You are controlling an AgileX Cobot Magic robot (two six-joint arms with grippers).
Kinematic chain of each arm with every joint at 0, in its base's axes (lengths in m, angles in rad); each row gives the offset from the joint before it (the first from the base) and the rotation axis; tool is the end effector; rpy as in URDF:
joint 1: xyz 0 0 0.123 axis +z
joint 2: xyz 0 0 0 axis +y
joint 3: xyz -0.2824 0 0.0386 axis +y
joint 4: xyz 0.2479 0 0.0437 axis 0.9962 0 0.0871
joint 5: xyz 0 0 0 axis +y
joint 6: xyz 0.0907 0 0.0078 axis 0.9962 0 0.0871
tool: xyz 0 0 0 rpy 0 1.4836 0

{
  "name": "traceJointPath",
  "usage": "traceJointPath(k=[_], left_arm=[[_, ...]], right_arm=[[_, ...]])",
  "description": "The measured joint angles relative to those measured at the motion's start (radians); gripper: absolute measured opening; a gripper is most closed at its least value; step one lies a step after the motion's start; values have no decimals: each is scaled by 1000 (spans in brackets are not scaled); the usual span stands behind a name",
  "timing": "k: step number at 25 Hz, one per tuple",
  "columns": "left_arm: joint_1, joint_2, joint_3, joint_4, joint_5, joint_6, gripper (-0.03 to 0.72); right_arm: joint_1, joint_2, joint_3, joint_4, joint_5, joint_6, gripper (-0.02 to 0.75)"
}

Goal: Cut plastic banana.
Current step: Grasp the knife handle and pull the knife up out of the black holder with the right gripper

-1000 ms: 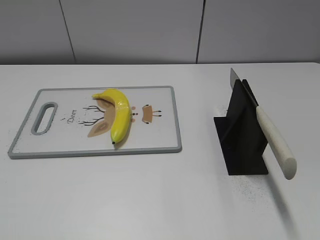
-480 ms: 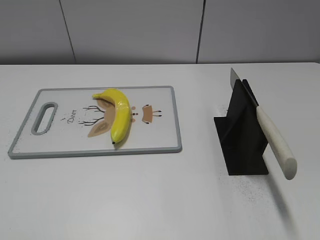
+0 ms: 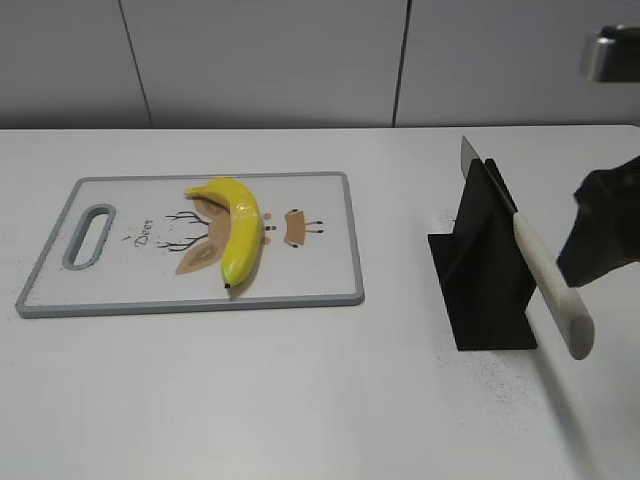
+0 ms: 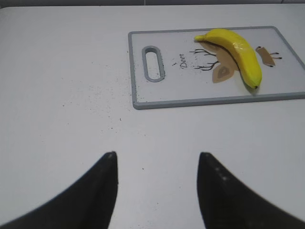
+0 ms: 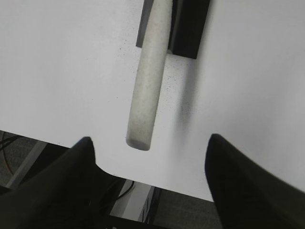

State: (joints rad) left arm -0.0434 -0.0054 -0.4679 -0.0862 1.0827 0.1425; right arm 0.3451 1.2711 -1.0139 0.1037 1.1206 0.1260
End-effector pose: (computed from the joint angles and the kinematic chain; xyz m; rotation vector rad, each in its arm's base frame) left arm -0.0035 -0.0068 0.2667 0.1977 2.0807 -0.0441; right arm 0.2131 0.0856 0.2963 -0.2694 2.8706 0.2348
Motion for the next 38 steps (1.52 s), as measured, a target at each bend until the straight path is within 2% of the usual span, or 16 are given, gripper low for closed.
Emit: traceJointPath(k=[8, 14, 17, 19, 20, 38], left_arm=[[0, 0, 0, 0, 0, 0, 526], [0, 0, 0, 0, 0, 0, 526], [0, 0, 0, 0, 0, 0, 526], [0, 0, 0, 0, 0, 0, 526], [0, 0, 0, 0, 0, 0, 526], [0, 0, 0, 1, 0, 0, 526]], right_arm=[[0, 224, -1, 29, -85, 0, 525], [0, 337, -1, 31, -101, 0, 486], [0, 354, -1, 31, -100, 3, 393], [0, 354, -8, 37, -85, 5, 227], [0, 354, -13, 39, -75, 26, 171], [0, 196, -89, 59, 1, 83, 167]])
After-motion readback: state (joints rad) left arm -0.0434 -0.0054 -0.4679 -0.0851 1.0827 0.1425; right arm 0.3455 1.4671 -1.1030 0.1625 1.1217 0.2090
